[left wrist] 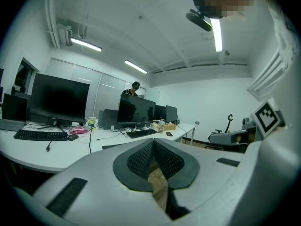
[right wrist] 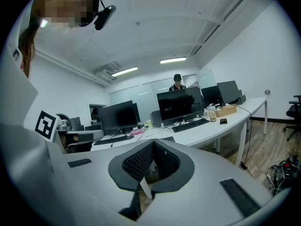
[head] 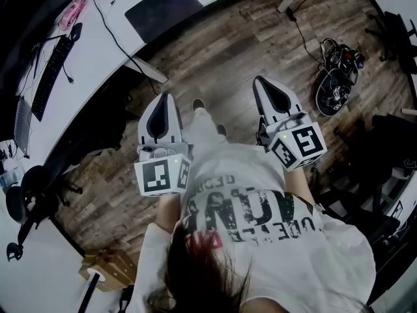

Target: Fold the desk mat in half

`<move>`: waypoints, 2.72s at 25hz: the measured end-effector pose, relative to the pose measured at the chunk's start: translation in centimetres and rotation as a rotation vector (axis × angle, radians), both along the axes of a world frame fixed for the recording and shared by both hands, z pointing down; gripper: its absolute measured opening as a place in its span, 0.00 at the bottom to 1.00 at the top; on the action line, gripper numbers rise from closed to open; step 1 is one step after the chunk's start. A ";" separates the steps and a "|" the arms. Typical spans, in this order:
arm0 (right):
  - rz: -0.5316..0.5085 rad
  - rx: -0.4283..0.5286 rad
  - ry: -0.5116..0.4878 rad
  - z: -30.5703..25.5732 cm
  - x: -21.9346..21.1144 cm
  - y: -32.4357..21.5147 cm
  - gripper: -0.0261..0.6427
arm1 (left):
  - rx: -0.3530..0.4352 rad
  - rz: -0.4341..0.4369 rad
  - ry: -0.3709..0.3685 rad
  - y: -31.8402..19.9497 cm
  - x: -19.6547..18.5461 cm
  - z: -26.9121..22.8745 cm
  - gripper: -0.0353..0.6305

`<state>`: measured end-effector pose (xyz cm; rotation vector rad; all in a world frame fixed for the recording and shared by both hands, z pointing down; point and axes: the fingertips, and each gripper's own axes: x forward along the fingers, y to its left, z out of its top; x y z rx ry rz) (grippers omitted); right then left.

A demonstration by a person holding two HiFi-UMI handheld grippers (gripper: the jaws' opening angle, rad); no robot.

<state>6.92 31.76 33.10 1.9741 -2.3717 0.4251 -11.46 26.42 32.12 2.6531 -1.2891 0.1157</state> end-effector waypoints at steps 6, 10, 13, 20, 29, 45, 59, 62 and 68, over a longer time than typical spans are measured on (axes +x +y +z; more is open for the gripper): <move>-0.006 -0.021 -0.002 0.2 0.0 -4.1 0.04 | -0.027 0.004 0.002 -4.1 0.3 0.5 0.06; -0.016 -0.013 0.000 -0.6 -0.3 -8.1 0.04 | -0.022 0.001 -0.006 -8.1 -0.1 0.0 0.06; -0.010 0.002 -0.003 -1.2 -0.6 -11.1 0.04 | -0.020 -0.003 -0.005 -11.0 -0.7 -0.3 0.06; -0.021 -0.009 -0.008 -0.8 -2.1 -16.4 0.04 | -0.042 -0.008 0.004 -16.2 -2.0 0.2 0.06; -0.048 -0.025 -0.004 -0.2 -3.7 -20.1 0.04 | -0.069 -0.039 0.023 -19.5 -3.6 1.3 0.06; -0.143 -0.054 -0.015 0.5 -2.3 -25.8 0.04 | -0.104 -0.159 0.051 -23.5 -2.9 1.7 0.06; -0.371 -0.060 -0.008 0.7 0.3 -36.1 0.04 | -0.084 -0.398 0.064 -29.5 -1.2 0.7 0.06; -0.406 -0.069 -0.007 1.0 1.0 -37.0 0.04 | -0.082 -0.428 0.066 -30.0 -0.4 0.6 0.06; -0.458 -0.079 0.001 1.6 2.3 -38.0 0.04 | -0.074 -0.474 0.066 -30.2 0.9 0.5 0.06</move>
